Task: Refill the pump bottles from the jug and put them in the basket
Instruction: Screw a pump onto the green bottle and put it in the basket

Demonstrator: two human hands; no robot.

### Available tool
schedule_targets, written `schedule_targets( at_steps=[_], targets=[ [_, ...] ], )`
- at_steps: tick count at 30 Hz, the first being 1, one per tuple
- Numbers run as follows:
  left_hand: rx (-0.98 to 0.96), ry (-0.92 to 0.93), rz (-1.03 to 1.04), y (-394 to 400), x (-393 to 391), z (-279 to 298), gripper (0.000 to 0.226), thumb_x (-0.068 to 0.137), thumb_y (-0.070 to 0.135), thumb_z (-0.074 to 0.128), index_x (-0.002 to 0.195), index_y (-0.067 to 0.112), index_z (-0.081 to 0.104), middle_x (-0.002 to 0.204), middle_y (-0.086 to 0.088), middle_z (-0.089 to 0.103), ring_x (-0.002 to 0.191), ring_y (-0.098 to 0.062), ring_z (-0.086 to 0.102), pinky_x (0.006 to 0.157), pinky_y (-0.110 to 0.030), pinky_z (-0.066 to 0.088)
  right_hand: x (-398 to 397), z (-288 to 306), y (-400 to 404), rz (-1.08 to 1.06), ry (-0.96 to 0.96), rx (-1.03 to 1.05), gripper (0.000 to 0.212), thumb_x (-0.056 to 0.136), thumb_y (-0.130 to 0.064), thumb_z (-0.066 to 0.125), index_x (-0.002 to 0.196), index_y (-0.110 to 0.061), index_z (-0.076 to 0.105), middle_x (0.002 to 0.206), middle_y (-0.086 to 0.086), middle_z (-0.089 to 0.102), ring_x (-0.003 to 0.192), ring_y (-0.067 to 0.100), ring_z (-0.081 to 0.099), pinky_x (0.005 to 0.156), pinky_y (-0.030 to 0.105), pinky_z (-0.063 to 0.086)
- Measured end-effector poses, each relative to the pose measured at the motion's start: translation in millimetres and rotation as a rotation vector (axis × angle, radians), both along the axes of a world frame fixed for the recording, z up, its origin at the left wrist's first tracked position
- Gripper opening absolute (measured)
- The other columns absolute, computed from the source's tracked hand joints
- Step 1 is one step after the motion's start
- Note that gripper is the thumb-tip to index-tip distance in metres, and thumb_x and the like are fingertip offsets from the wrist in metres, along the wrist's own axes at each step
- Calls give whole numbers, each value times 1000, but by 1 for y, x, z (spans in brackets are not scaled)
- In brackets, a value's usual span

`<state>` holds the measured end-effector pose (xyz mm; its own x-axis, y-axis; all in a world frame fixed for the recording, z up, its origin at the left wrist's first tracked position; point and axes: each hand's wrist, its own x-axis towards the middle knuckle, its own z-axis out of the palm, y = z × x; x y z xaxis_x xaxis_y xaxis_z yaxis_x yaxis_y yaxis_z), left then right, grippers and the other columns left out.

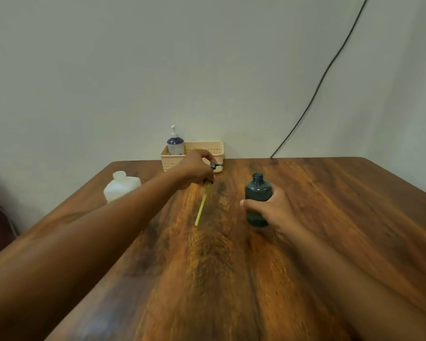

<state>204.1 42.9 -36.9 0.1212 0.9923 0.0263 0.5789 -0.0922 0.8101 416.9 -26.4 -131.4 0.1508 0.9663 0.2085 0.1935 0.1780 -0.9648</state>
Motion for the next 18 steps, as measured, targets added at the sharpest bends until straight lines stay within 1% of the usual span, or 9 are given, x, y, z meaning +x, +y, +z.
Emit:
schedule_targets(
  at_steps=[1,2,3,5,7,9,12,14,18],
  targets=[
    [12,-14,6,-2,-9,7,42,76,-9,79,106,17,66,106,-16,67,87,-25,71,72,-38,67,-11,1,2,20,8,-2,58,64,-27,95,111,-35,61,108,-10,67,98,11,63,69,25,50],
    [26,-23,8,-4,-16,13,42,77,-9,80,107,17,66,109,-14,66,92,-24,70,73,-37,66,-20,2,3,42,17,-7,60,64,-27,95,113,-35,60,108,-12,66,98,9,62,68,23,48],
    [40,-32,9,-7,-24,21,42,78,-8,80,109,17,66,111,-12,65,96,-25,70,76,-37,66,-30,2,4,62,22,-13,64,65,-27,95,118,-34,60,110,-12,65,99,9,61,69,23,48],
    [70,-77,8,-15,-38,37,42,79,-9,79,112,13,66,114,-14,66,102,-30,70,82,-42,65,-46,3,5,88,19,-26,72,65,-29,94,127,-31,58,114,-12,65,103,10,61,73,25,48],
    [135,-138,3,-23,-49,56,43,80,-13,77,115,8,65,112,-19,68,100,-34,72,83,-45,65,-59,4,4,106,14,-28,72,64,-31,94,127,-33,59,115,-12,66,104,11,61,75,27,49],
    [212,-189,-12,-32,-58,77,43,81,-12,76,118,8,64,108,-23,70,96,-35,74,79,-42,66,-72,5,3,121,7,-19,69,64,-31,94,123,-36,60,113,-12,67,104,12,62,74,27,50],
    [316,-276,-39,-44,-63,103,44,84,-10,75,122,8,62,105,-21,71,91,-31,77,78,-38,66,-88,6,0,144,0,-12,72,65,-29,94,128,-31,59,115,-9,68,105,12,63,77,27,51],
    [380,-301,-48,-50,-62,113,43,85,-8,75,123,8,62,104,-20,72,91,-30,77,79,-38,66,-96,8,-2,155,-13,-2,73,66,-28,93,131,-29,58,116,-9,67,103,10,63,74,24,50],
    [453,-321,-43,-56,-54,117,44,85,-7,77,123,9,62,102,-18,74,89,-28,77,79,-39,66,-104,12,-5,180,-25,14,65,67,-25,92,122,-34,59,111,-11,68,98,8,65,70,20,48]
  ],
)
